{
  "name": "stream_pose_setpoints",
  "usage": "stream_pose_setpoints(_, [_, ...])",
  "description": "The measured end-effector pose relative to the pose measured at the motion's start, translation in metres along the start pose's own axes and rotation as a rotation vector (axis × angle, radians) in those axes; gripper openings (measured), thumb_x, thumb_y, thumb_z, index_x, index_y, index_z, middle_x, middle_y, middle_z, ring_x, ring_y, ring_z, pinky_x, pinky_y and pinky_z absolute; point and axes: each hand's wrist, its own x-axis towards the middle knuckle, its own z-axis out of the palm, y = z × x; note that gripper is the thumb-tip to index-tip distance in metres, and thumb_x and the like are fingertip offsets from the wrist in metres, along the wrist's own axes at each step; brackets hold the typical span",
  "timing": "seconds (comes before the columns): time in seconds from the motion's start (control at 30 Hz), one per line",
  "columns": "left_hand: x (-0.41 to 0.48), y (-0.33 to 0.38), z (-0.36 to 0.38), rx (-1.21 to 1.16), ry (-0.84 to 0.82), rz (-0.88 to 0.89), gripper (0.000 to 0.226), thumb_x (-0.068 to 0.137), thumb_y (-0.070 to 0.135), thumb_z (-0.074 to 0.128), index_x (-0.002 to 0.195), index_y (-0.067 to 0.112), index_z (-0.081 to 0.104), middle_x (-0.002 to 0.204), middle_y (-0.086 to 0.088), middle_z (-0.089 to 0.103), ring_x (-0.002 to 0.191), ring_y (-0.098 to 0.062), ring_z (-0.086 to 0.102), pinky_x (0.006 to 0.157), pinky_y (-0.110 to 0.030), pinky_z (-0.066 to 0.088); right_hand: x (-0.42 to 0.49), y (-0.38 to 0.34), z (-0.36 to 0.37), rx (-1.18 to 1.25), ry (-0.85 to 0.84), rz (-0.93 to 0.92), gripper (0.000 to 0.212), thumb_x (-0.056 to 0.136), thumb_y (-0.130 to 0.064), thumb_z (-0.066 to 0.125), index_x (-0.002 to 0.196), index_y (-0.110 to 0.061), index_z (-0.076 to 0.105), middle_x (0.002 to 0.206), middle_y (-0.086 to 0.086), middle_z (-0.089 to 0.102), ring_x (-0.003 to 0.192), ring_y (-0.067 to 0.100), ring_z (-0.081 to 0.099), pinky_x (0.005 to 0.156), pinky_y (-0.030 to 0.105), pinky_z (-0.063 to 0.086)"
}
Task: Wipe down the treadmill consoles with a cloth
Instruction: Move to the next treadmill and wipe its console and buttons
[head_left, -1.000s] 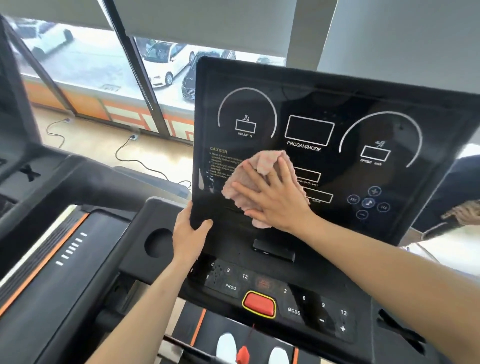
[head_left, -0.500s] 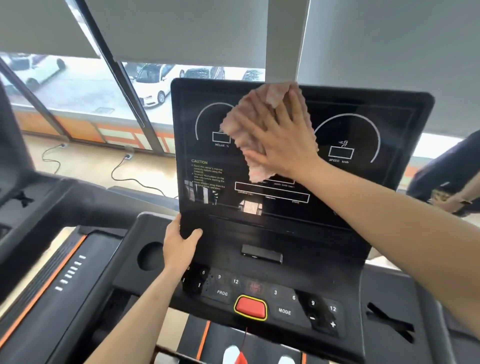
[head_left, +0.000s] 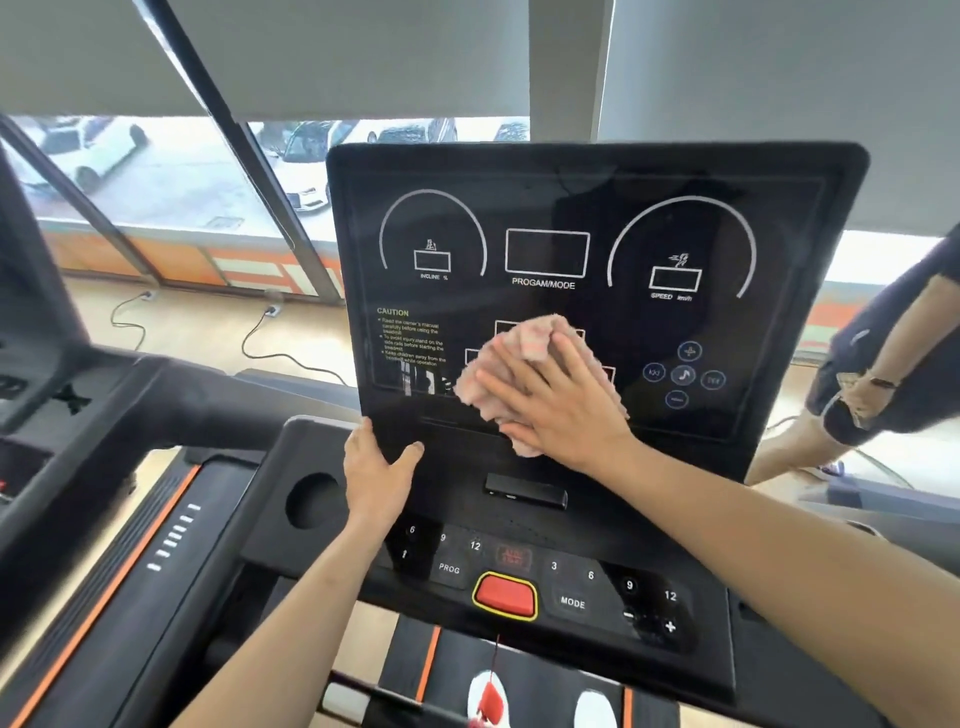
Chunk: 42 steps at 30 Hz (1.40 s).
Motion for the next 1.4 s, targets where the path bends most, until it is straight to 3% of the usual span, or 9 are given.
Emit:
stream_pose_setpoints(0.07, [-0.013,0.006,0.009,0.13,0.033,0.084,0.075,0.092,0.029,0.072,0.156,0.013,0.036,0.161,-0.009,0.034,0.15,-0.027,0.032,0.12,-0.04,0.03,-0.004,0.002,0.002,-0.003,-0.027,-0.016,0.075,0.101,-0.061,0.032,0.162,-0.027,0.006,0.17,0.009,0.01,0.155,0.037,0.013,0.122,0.054,-0.019])
stream_pose_setpoints(0.17, [-0.035,0.01,0.025,0.249,0.034,0.355,0.066,0.089,0.024,0.074,0.149,0.014,0.049,0.153,-0.008,0.044,0.143,-0.026,0.039,0.117,-0.041,0.036,-0.008,0.013,-0.002,0.004,-0.049,-0.026,0.078,0.1,-0.064,0.03,0.162,-0.029,0.0,0.171,0.003,0.002,0.156,0.034,0.007,0.124,0.052,-0.011])
stream_pose_setpoints(0.3, [-0.052,0.01,0.043,0.403,-0.001,0.548,0.064,0.084,0.024,0.076,0.144,0.013,0.056,0.148,-0.009,0.052,0.139,-0.031,0.046,0.112,-0.047,0.041,-0.012,0.048,-0.017,0.003,0.021,0.111,0.072,0.102,-0.063,0.029,0.162,-0.031,0.003,0.171,0.002,0.005,0.154,0.036,0.014,0.124,0.056,-0.004])
stream_pose_setpoints(0.63, [-0.056,0.018,0.047,0.423,-0.012,0.568,0.06,0.086,0.033,0.063,0.141,0.011,0.06,0.148,-0.006,0.058,0.149,-0.028,0.041,0.118,-0.046,0.035,0.0,0.152,-0.081,-0.051,0.139,0.387,0.077,0.101,-0.069,0.025,0.162,-0.028,0.005,0.171,0.006,0.008,0.155,0.038,0.014,0.125,0.059,0.004])
stream_pose_setpoints(0.8, [-0.062,0.022,0.051,0.377,-0.036,0.524,0.061,0.088,0.021,0.074,0.144,0.012,0.056,0.151,-0.005,0.053,0.152,-0.024,0.035,0.119,-0.044,0.033,-0.032,0.131,-0.062,-0.077,0.131,0.429,0.08,0.101,-0.064,0.031,0.161,-0.015,0.012,0.169,0.013,0.015,0.151,0.042,0.024,0.123,0.06,0.007])
stream_pose_setpoints(0.97, [-0.064,0.026,0.055,0.366,-0.008,0.492,0.058,0.086,0.02,0.075,0.141,0.011,0.058,0.149,-0.005,0.055,0.15,-0.025,0.037,0.118,-0.044,0.035,-0.088,0.077,-0.017,-0.054,0.018,0.305,0.08,0.102,-0.063,0.03,0.162,-0.015,0.006,0.17,0.014,0.005,0.153,0.041,0.015,0.121,0.064,-0.002])
stream_pose_setpoints(1.13, [-0.063,0.022,0.059,0.345,0.001,0.499,0.06,0.084,0.017,0.076,0.14,0.009,0.058,0.148,-0.007,0.055,0.151,-0.027,0.037,0.117,-0.047,0.038,-0.125,0.053,0.007,-0.133,-0.024,0.211,0.071,0.104,-0.06,0.031,0.162,-0.023,0.016,0.169,0.006,0.017,0.144,0.036,0.039,0.122,0.058,0.006])
stream_pose_setpoints(1.27, [-0.065,0.022,0.059,0.36,0.002,0.496,0.061,0.084,0.018,0.076,0.142,0.01,0.057,0.15,-0.006,0.053,0.152,-0.025,0.034,0.117,-0.046,0.037,-0.129,0.064,0.006,-0.094,-0.024,0.181,0.068,0.105,-0.059,0.029,0.162,-0.024,0.014,0.169,0.005,0.016,0.148,0.035,0.029,0.124,0.055,0.002])
stream_pose_setpoints(1.4, [-0.066,0.021,0.059,0.363,-0.006,0.493,0.063,0.085,0.017,0.075,0.144,0.011,0.055,0.153,-0.004,0.051,0.154,-0.024,0.031,0.117,-0.046,0.036,-0.13,0.078,-0.006,-0.096,0.052,0.352,0.07,0.105,-0.058,0.032,0.161,-0.018,0.02,0.168,0.009,0.02,0.149,0.035,0.023,0.124,0.05,0.004])
